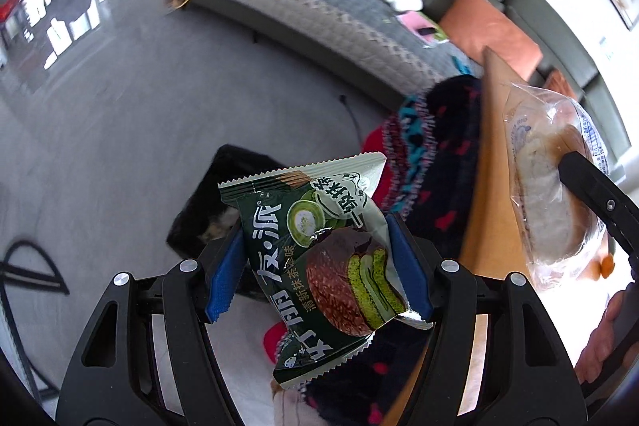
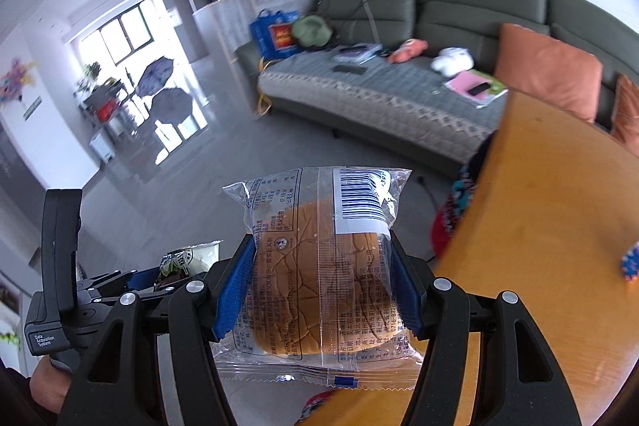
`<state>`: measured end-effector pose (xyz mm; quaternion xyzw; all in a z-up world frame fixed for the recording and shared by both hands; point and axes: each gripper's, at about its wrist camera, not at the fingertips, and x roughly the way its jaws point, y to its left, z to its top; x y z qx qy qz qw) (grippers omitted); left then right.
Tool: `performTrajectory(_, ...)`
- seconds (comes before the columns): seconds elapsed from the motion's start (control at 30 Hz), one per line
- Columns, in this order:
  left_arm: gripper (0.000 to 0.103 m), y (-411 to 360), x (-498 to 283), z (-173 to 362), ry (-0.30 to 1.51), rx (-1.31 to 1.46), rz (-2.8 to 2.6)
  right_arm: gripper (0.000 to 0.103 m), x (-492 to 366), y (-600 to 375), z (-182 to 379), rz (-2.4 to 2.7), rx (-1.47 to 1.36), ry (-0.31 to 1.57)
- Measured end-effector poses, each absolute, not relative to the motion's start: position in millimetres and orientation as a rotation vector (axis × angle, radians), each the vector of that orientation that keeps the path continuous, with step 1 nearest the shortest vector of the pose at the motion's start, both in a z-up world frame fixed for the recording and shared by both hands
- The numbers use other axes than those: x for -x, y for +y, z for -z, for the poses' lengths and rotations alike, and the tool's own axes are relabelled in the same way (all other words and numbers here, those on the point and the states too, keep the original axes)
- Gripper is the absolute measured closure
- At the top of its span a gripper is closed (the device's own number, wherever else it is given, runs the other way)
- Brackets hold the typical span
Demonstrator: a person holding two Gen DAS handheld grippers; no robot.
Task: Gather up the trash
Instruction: 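Carry the bread bag and green packet over the bin and release both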
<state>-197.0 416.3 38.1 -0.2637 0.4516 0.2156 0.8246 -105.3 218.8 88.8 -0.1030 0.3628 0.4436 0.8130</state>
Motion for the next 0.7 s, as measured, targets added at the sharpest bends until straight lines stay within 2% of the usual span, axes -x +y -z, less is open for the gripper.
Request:
performTrajectory(0.17,0.035,442.0,213.5,-28.8,0.983,0.582,-0.525,0.037,108.7,263.7,-79.0,-0.993,0.248,0.815)
performTrajectory(0.2,0.022,446.9,214.7,-27.2,0.991,0.587,-0.532,0.035,106.8,275.4,-78.1,-1.012,0.249,0.828)
performTrajectory(0.23,0.012,451.5,214.5,-26.2,0.998,0.589,-0.539,0.028,106.4,282.8,-78.4,-1.015,0.25,0.829)
performTrajectory(0.27,0.006,456.1,215.7,-26.9,0.995,0.582,-0.561,0.023,105.0,293.5,-81.6,-1.007,0.25,0.813)
performTrajectory(0.5,0.006,481.9,222.9,-31.7,0.948,0.634,-0.627,0.019,105.5,314.9,-102.5,-1.015,0.235,0.74)
performTrajectory(0.7,0.006,477.9,221.8,-26.3,0.95,0.653,-0.636,0.019,100.3,296.0,-91.3,-0.991,0.218,0.777)
